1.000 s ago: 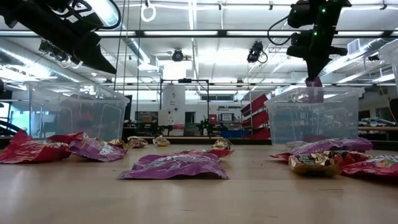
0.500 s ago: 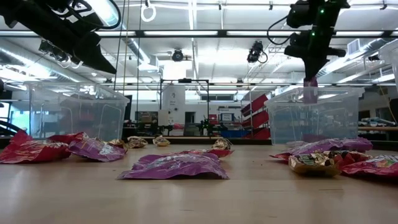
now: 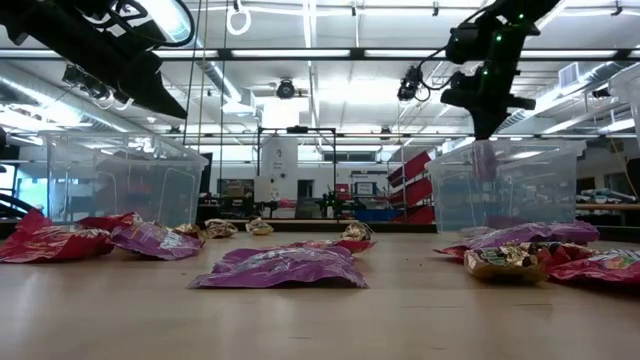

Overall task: Sort candy
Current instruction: Put the purple candy into the top right transparent bin

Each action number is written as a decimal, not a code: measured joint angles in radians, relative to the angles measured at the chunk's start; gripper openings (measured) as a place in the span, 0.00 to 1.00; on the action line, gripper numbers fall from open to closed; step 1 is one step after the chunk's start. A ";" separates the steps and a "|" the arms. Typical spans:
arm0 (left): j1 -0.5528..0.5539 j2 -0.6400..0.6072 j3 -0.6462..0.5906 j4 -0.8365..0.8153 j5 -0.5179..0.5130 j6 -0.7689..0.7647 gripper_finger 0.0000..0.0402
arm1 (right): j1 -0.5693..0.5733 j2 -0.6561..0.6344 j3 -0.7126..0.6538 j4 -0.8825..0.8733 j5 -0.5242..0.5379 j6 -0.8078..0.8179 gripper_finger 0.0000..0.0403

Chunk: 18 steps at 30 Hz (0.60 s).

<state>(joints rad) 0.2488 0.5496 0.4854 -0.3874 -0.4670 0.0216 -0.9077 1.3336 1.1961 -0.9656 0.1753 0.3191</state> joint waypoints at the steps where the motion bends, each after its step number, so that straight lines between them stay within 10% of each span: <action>1: 0.000 0.000 0.000 0.000 0.000 0.000 0.02 | 0.000 0.007 0.000 0.010 -0.013 0.000 0.00; 18: 0.000 0.000 0.000 0.000 0.000 0.000 0.02 | 0.000 0.135 0.000 0.078 -0.109 0.003 0.00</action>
<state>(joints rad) 0.2486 0.5495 0.4854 -0.3878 -0.4668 0.0219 -0.9077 1.4683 1.1961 -0.8871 0.0663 0.3225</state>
